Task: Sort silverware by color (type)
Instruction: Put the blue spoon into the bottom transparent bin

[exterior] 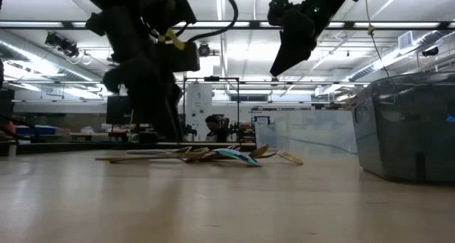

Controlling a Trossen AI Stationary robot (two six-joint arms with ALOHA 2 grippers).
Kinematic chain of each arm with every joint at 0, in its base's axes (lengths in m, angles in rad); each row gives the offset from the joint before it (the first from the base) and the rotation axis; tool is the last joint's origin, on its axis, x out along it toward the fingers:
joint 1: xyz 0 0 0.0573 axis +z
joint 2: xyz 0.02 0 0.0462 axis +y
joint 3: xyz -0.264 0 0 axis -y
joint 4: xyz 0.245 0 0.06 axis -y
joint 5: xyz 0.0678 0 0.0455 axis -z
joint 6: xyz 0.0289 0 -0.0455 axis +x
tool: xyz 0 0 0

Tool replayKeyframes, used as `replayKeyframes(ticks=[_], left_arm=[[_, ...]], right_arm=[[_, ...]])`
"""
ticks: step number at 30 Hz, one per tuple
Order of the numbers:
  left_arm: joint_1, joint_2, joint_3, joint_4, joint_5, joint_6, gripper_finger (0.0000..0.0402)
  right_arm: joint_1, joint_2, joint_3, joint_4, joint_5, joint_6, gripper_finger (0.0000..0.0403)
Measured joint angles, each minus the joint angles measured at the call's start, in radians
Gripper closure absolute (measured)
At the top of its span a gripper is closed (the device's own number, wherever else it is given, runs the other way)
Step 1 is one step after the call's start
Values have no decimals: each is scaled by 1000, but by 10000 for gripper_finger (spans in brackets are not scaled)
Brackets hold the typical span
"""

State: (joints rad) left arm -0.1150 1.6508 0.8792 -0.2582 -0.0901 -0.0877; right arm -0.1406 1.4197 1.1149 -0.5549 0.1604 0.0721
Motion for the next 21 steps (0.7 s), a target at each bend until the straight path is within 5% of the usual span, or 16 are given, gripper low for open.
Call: replayKeyframes(ticks=[4,15,21], left_arm=[[0,9,1,4,87,-11,225],[0,86,-3,21,75,-2,228],[1,84,-2,-7,73,-18,282]], right_arm=[[46,0,0,7,5,39,280],[190,2,0,23,87,149,280],[266,2,0,23,89,207,280]])
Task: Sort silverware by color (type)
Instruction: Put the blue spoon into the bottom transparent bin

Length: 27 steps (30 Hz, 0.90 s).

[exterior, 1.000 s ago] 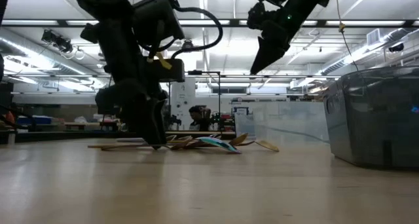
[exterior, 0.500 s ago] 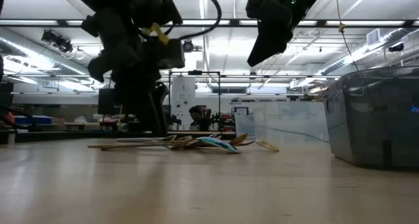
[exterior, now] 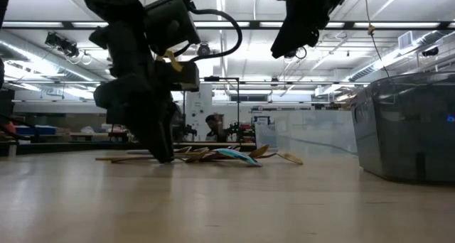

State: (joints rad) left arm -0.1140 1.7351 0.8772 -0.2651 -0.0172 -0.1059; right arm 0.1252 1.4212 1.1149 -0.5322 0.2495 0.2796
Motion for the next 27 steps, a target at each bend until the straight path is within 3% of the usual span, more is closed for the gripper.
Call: replayKeyframes(ticks=[8,27], left_arm=[[-2,-2,1,-33,-3,-14,372],[-8,-50,90,-93,43,12,370]], right_arm=[[110,0,0,-7,29,80,280],[176,1,0,-91,48,173,279]])
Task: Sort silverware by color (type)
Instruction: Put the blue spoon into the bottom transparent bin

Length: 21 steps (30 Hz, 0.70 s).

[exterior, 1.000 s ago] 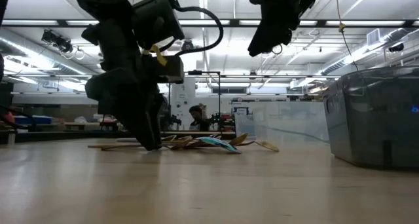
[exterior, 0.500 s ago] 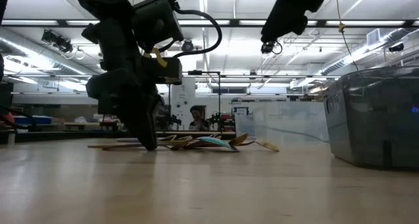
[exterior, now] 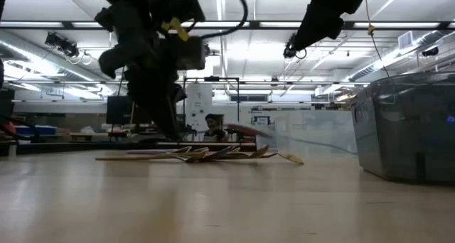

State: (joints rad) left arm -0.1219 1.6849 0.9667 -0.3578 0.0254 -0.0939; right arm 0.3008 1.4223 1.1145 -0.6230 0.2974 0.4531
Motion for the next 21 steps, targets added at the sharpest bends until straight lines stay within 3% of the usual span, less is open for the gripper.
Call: replayKeyframes(ticks=[15,21], left_arm=[[67,-12,87,45,-31,152,368],[121,-12,87,135,-31,199,368]], right_arm=[[6,0,0,-31,18,35,279],[32,0,0,-20,80,42,279]])
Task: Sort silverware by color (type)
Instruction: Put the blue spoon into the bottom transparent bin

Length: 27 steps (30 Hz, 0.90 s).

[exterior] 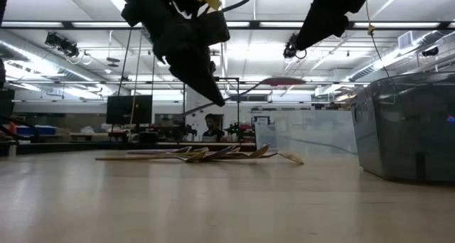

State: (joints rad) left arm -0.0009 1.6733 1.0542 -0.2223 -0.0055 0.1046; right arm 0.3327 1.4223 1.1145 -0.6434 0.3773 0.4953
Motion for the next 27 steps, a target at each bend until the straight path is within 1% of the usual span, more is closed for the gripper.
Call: replayKeyframes(ticks=[5,9,13,16,21,27], left_arm=[[44,0,0,122,0,41,368],[73,9,1,244,0,68,367],[93,32,0,350,0,86,367],[107,41,4,401,1,91,367],[126,52,85,327,11,91,367],[135,128,253,110,20,120,367]], right_arm=[[13,0,0,4,13,8,279],[30,0,0,29,81,9,279],[47,-12,0,71,151,-28,279],[55,-30,0,98,187,-53,279],[67,-42,0,121,273,-89,279],[67,-46,0,154,318,-106,279]])
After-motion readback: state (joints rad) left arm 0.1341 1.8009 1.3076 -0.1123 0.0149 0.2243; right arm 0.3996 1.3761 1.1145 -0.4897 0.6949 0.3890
